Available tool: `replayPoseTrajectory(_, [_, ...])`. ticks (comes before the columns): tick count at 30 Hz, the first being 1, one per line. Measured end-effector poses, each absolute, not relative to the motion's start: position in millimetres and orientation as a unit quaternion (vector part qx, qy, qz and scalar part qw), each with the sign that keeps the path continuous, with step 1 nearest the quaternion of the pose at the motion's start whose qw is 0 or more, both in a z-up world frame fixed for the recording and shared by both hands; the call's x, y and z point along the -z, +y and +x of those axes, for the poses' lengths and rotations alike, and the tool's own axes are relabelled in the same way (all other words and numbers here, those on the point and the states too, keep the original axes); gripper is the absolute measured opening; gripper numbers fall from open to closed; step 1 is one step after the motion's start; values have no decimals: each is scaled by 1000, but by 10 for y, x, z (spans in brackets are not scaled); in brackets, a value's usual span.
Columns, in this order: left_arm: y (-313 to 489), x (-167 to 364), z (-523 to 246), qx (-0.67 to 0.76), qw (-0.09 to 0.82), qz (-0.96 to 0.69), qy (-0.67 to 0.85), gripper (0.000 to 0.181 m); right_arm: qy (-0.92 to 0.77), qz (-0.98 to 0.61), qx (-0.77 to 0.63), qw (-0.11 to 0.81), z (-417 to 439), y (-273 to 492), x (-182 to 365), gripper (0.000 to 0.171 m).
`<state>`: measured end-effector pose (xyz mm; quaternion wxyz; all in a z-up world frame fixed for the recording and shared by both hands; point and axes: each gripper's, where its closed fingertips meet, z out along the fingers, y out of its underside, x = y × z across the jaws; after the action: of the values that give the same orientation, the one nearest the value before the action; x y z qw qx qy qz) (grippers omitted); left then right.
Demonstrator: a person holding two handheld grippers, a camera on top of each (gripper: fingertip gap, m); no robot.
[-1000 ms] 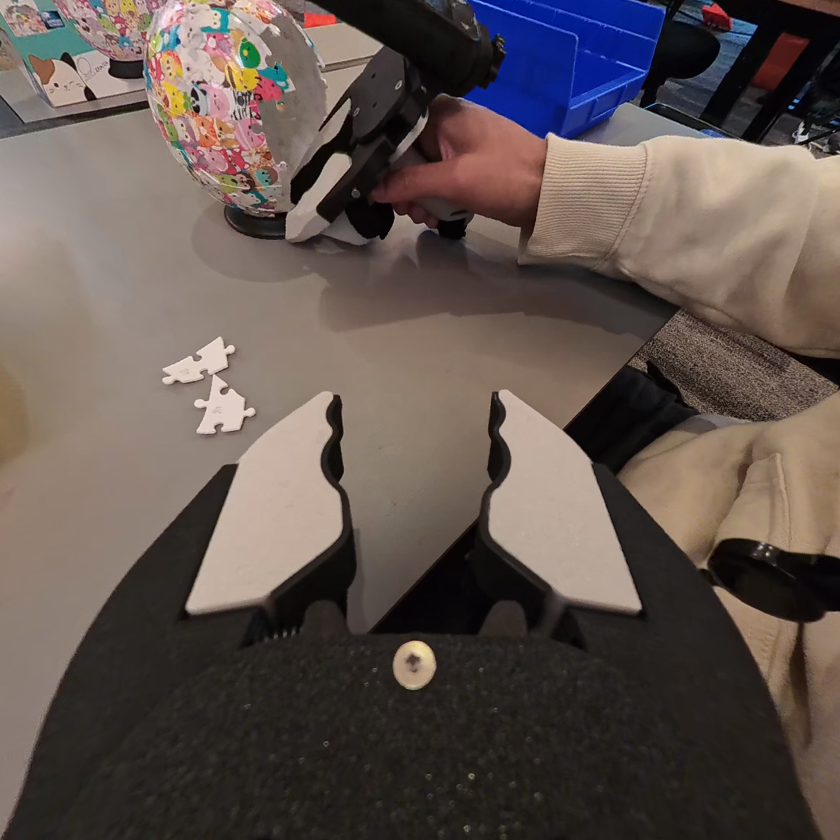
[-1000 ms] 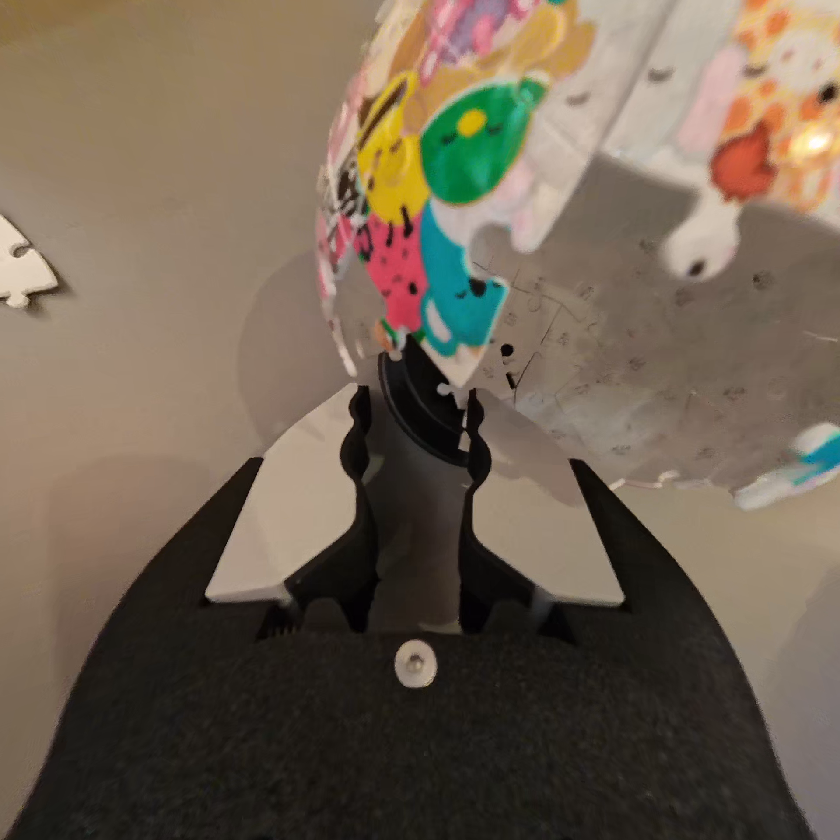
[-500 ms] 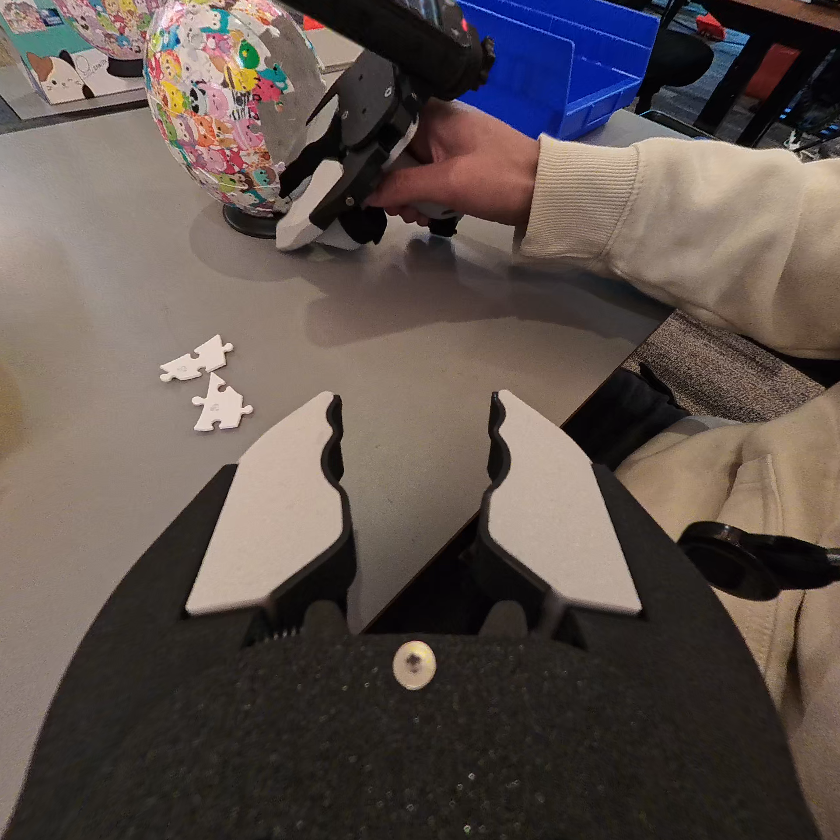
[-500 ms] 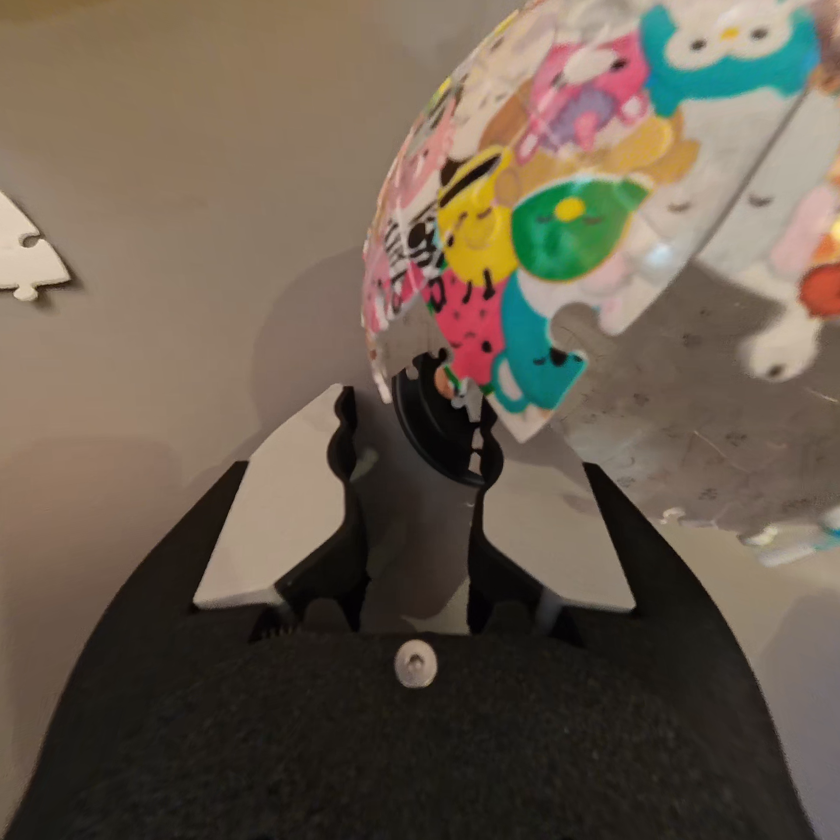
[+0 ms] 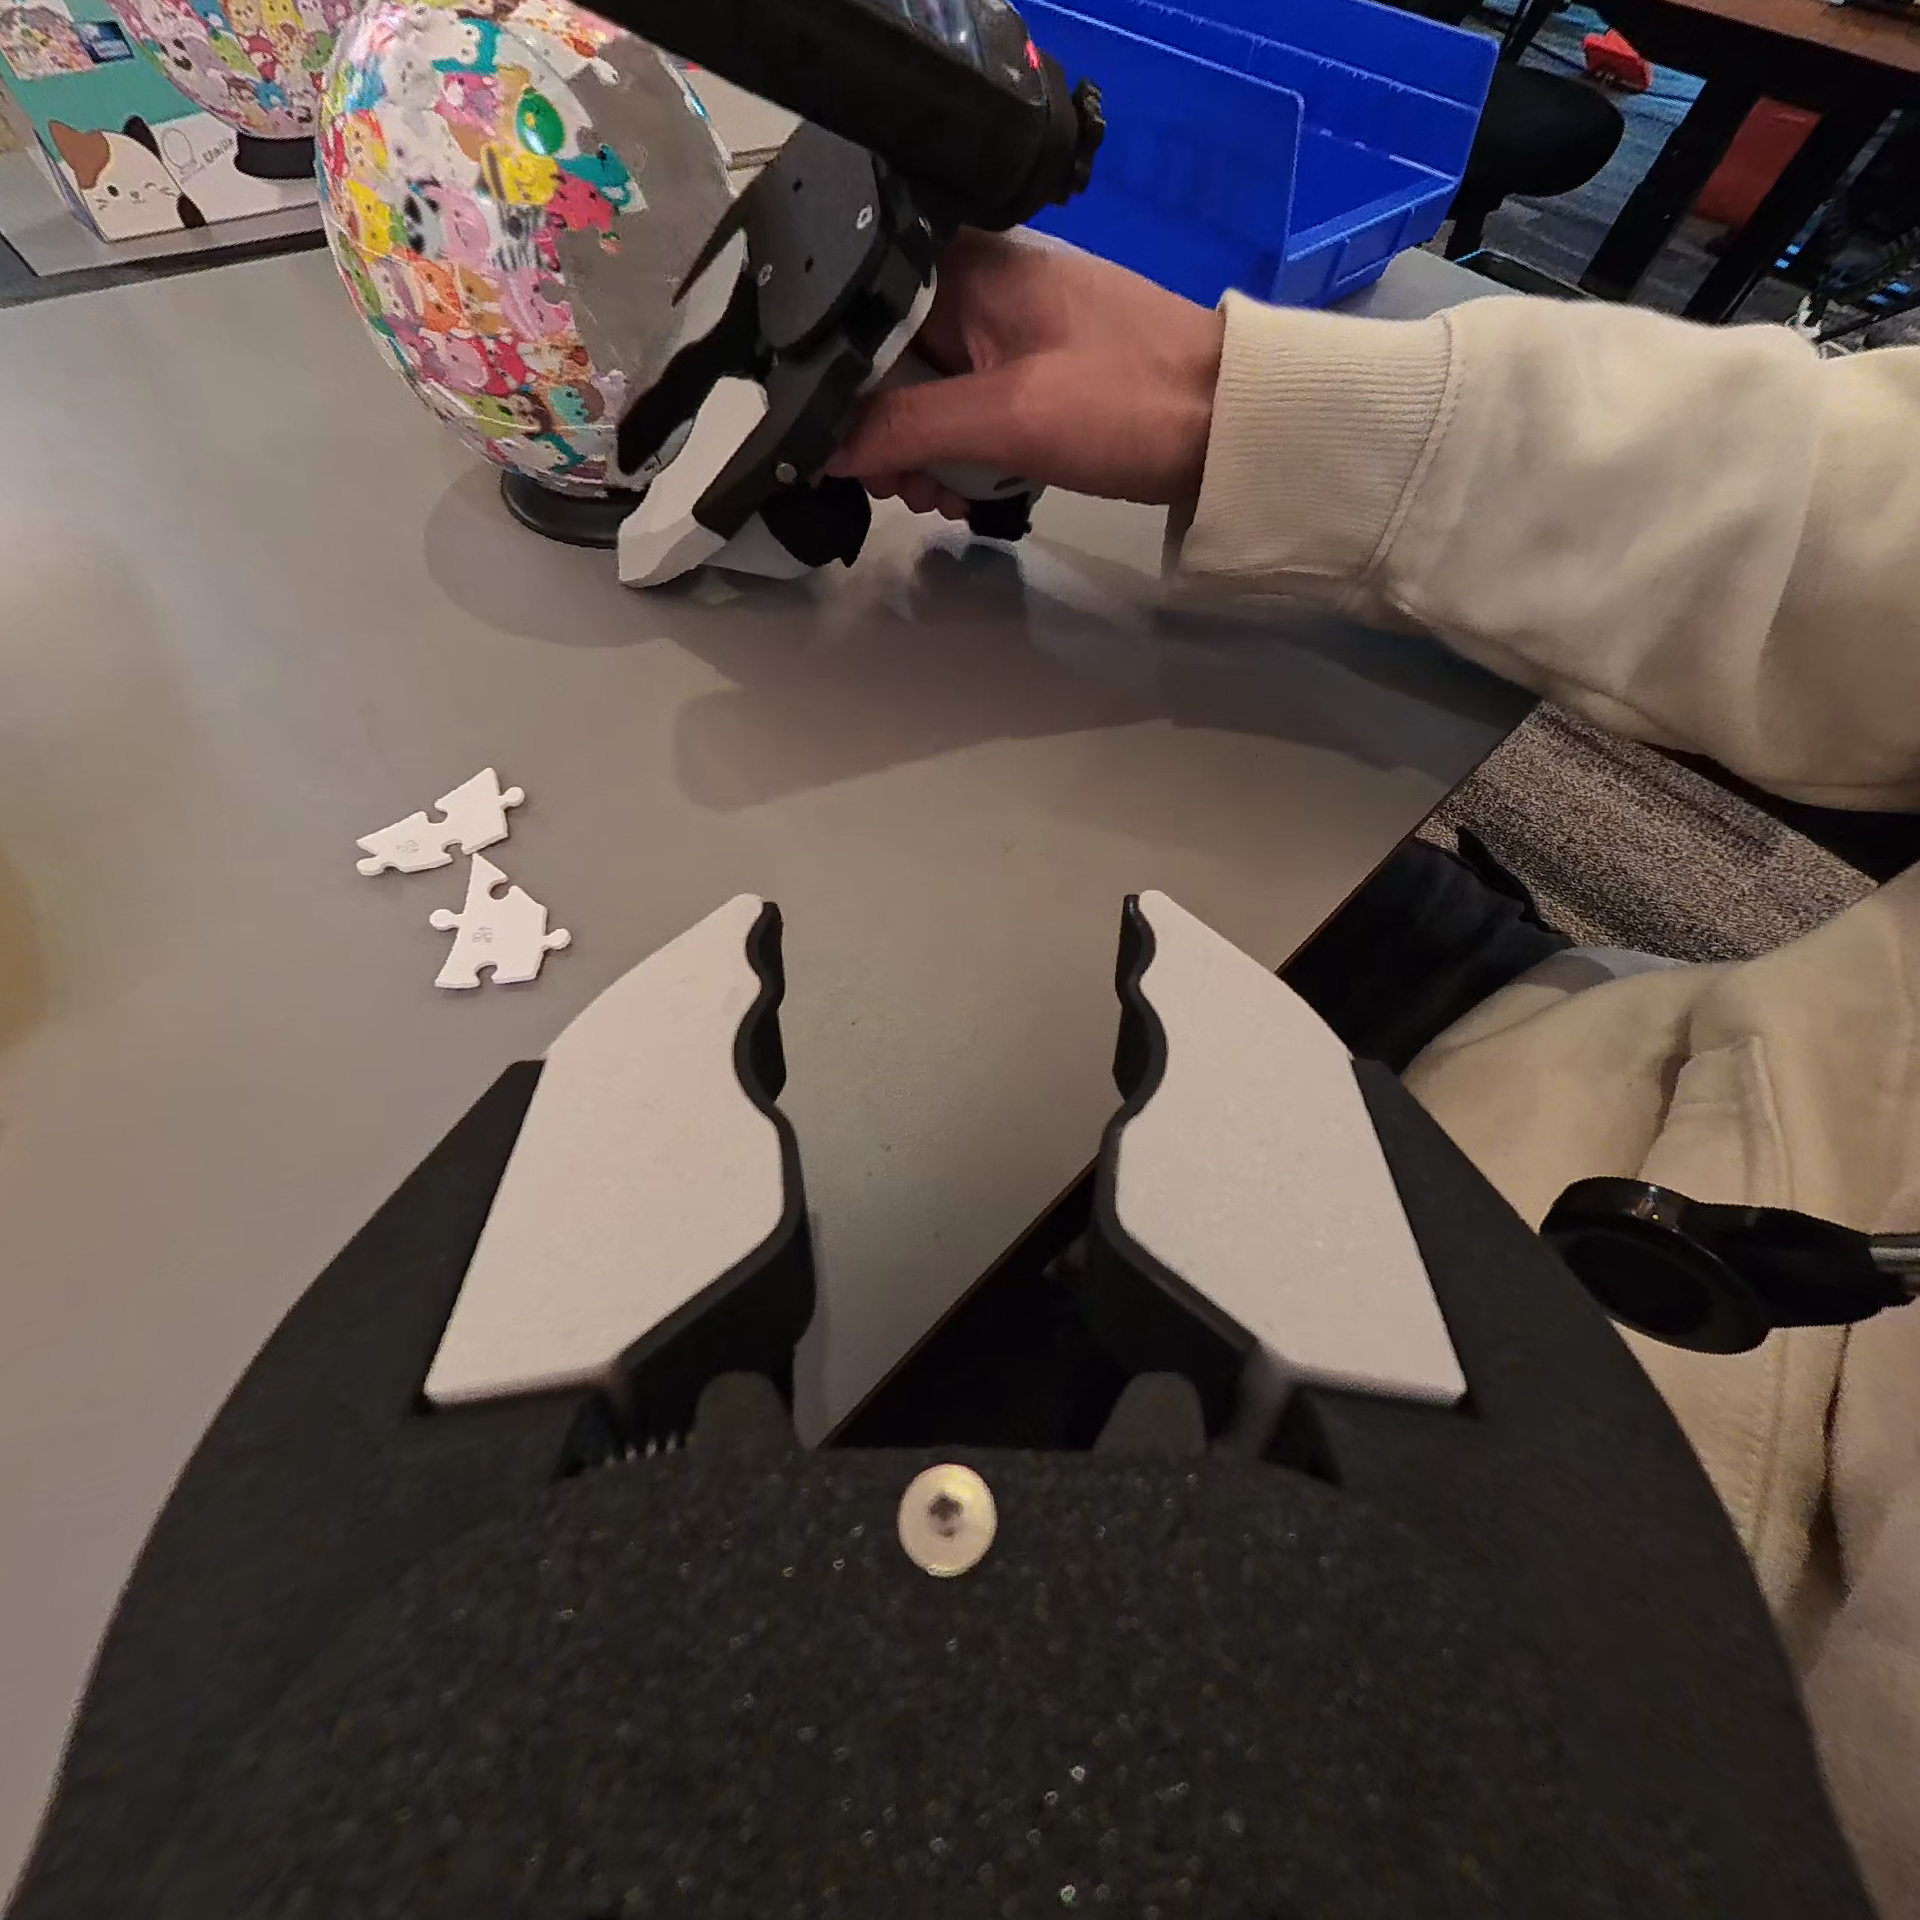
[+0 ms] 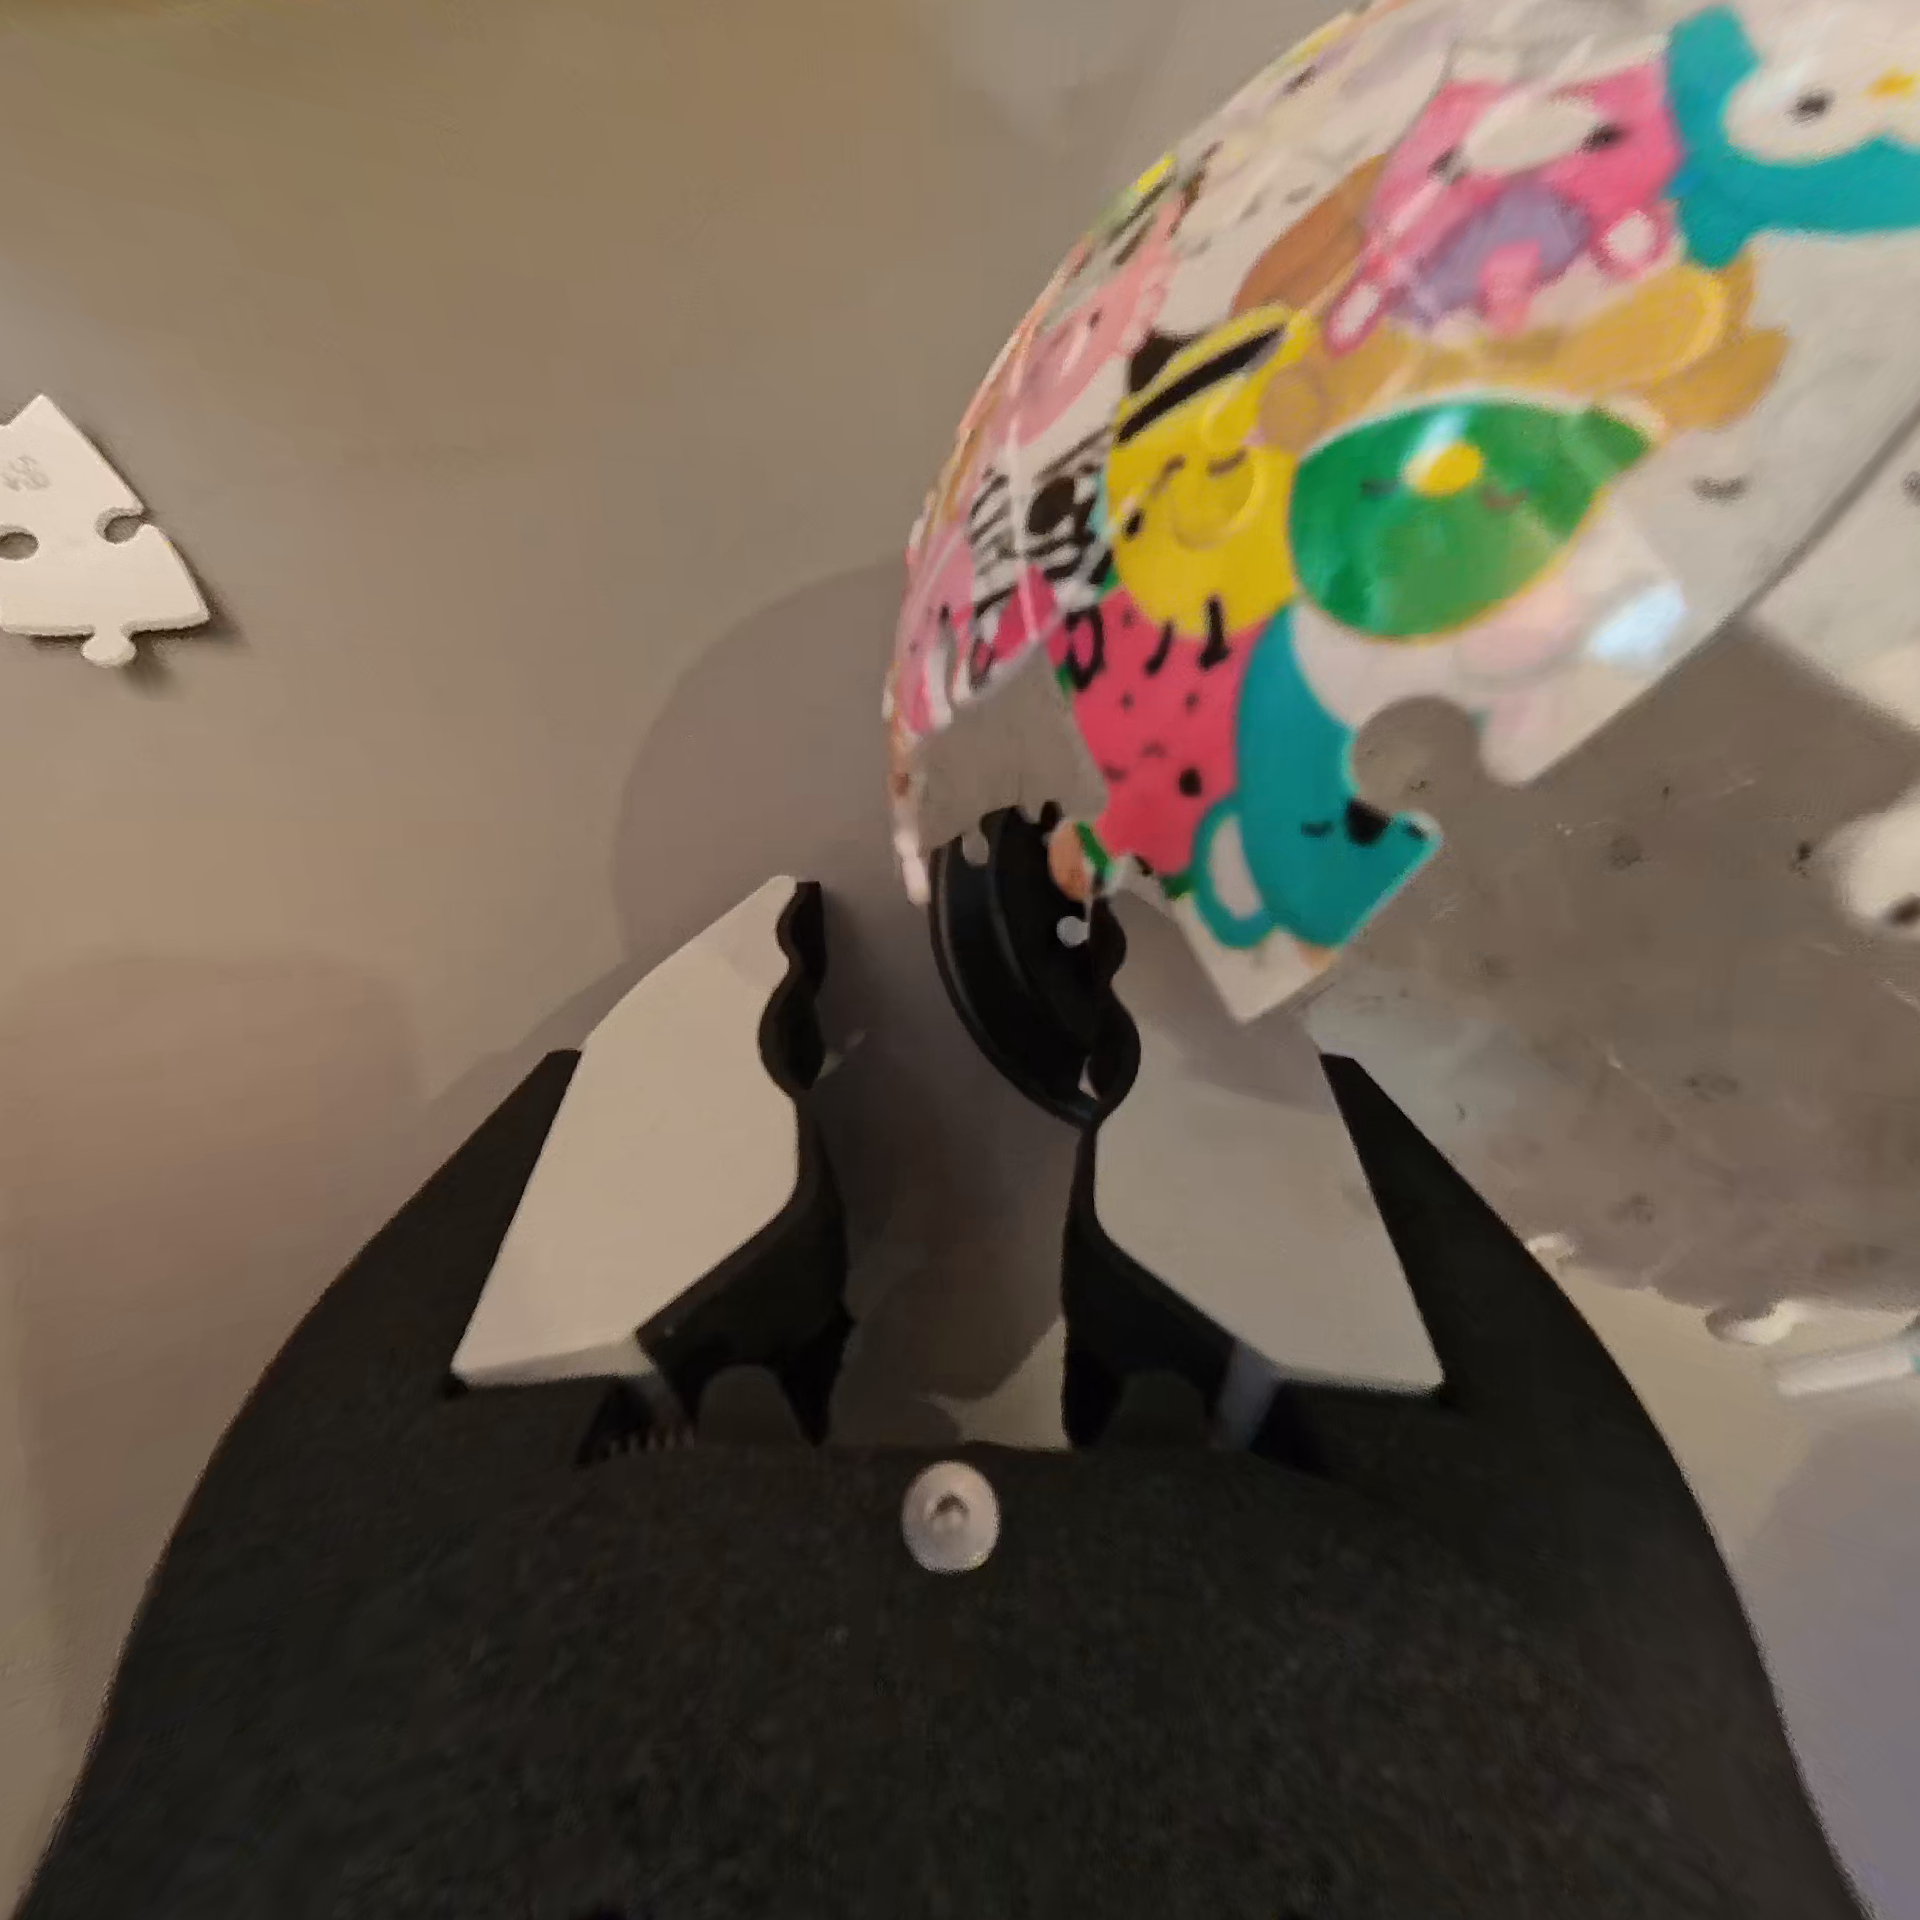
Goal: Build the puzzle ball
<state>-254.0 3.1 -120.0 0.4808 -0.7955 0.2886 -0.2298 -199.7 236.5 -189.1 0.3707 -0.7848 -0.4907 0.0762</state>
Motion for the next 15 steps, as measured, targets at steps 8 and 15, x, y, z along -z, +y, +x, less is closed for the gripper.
replayPoseTrajectory(8, [30,1196,-2541,231,481,-795,287,61,-499,-785,-67,361,-1968,2343,1877,47])
replayPoseTrajectory(15, [32,1200,-2546,230,481,-796,288,61,-503,-789,-43,351,-1993,2337,1888,45])
